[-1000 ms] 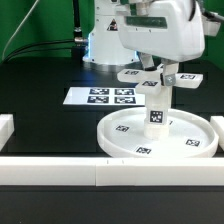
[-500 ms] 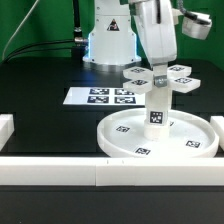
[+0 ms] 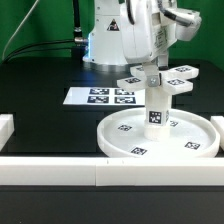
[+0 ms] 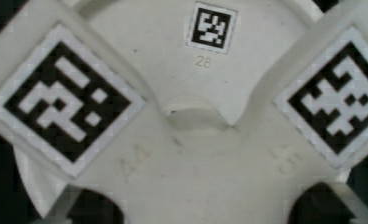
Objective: Assemble round table
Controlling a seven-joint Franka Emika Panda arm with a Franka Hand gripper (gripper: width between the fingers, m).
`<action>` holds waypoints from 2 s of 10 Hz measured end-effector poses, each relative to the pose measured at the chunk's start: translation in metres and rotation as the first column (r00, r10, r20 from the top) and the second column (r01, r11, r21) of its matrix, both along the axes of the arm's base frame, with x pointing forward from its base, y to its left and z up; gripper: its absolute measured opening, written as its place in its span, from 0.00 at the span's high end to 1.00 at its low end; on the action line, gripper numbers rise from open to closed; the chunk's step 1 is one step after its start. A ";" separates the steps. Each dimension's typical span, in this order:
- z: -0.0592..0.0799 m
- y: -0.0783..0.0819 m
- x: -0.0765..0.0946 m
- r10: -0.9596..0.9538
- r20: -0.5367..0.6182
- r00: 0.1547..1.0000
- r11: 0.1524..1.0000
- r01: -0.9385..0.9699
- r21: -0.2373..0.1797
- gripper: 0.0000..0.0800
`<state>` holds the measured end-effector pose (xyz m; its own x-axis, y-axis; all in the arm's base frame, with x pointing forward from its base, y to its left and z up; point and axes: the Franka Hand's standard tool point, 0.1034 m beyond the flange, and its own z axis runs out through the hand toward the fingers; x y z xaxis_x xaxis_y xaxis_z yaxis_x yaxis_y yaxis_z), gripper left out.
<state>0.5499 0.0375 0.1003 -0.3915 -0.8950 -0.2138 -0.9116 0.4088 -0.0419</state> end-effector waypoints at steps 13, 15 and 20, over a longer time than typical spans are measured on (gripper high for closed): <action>0.036 0.010 0.005 0.694 0.123 0.710 0.720 -0.681 -0.132 0.19; 0.036 0.010 0.005 0.785 0.127 0.606 0.619 -0.768 -0.166 0.19; 0.037 0.016 0.007 0.998 0.039 0.055 0.065 -0.953 -0.296 0.19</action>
Offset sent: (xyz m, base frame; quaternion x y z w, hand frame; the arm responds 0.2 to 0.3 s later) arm -0.0091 0.0018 0.0405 0.0028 -0.0445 -0.0431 0.9981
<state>0.5571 0.0539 0.1369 0.8949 -0.4440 0.0454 -0.4278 -0.8823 -0.1966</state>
